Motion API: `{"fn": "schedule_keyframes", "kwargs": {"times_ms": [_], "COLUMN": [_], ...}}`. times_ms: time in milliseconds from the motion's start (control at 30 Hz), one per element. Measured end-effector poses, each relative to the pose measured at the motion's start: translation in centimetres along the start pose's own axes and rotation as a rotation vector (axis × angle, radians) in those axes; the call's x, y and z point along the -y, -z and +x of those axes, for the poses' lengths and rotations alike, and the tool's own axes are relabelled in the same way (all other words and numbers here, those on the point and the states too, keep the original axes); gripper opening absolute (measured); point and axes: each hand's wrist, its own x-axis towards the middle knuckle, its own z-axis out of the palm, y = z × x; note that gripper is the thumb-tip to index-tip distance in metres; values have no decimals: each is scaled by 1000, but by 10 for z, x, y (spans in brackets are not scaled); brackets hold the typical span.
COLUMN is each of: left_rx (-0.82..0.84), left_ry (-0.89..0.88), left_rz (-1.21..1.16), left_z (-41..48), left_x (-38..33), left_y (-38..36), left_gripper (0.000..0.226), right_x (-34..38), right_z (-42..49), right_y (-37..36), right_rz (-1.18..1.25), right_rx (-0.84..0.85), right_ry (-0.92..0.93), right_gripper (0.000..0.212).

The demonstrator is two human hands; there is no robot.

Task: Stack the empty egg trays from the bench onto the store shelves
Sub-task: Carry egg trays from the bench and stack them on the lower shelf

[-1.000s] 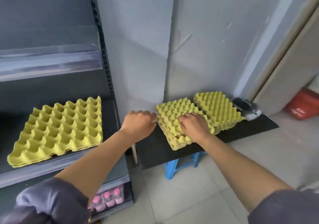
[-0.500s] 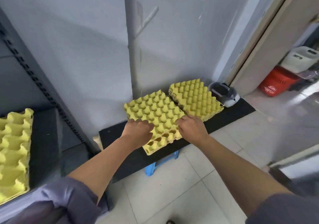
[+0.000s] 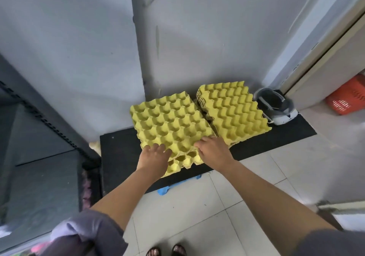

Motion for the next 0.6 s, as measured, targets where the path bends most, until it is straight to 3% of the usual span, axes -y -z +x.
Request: {"fn": "schedule_keyframes", "kwargs": {"times_ms": [367, 433, 600], "left_rx": [-67, -181, -377], "left_ry": [-71, -76, -58], "left_rz": [41, 7, -132], "left_z": [46, 42, 42], "left_x": [-17, -12, 11], "left_y": [-44, -35, -4], "left_gripper": [38, 35, 37], "right_x": [-7, -3, 11], "right_z": [19, 17, 25], "right_y": [-56, -49, -22], "right_rz": [88, 147, 356], "right_rx": [16, 80, 54], "right_ry": [-25, -100, -424], "right_gripper": [23, 24, 21]}}
